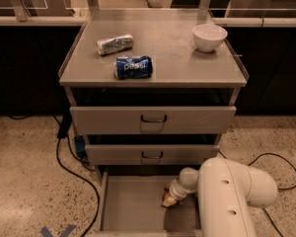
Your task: Pick apple from bottom drawer and place on counter
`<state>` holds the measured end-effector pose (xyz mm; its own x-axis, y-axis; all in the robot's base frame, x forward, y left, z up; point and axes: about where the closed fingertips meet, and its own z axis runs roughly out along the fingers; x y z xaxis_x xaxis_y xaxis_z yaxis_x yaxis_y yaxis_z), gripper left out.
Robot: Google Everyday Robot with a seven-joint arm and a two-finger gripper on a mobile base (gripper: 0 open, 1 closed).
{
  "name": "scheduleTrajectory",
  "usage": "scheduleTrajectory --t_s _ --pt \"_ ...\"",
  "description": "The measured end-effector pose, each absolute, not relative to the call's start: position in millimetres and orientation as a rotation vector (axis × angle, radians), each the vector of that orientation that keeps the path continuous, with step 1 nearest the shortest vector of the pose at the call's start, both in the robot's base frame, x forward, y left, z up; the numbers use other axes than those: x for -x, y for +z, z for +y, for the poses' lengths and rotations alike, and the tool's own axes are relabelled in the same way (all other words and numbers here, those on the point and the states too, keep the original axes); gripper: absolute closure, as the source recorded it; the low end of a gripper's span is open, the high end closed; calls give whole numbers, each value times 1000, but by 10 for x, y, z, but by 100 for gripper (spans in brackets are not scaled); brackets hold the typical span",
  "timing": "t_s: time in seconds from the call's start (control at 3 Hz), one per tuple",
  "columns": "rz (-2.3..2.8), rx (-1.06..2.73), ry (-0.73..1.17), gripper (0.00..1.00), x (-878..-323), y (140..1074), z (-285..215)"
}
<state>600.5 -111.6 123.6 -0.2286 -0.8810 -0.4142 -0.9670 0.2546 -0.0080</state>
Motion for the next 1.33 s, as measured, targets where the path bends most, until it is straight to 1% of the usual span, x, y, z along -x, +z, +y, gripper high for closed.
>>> scheduleTrajectory --t_s 0.33,1.33 --pt "2198 1697 359 0 -6003 1234 -1115" --pt "2239 1686 318 0 -5968 1202 -1174"
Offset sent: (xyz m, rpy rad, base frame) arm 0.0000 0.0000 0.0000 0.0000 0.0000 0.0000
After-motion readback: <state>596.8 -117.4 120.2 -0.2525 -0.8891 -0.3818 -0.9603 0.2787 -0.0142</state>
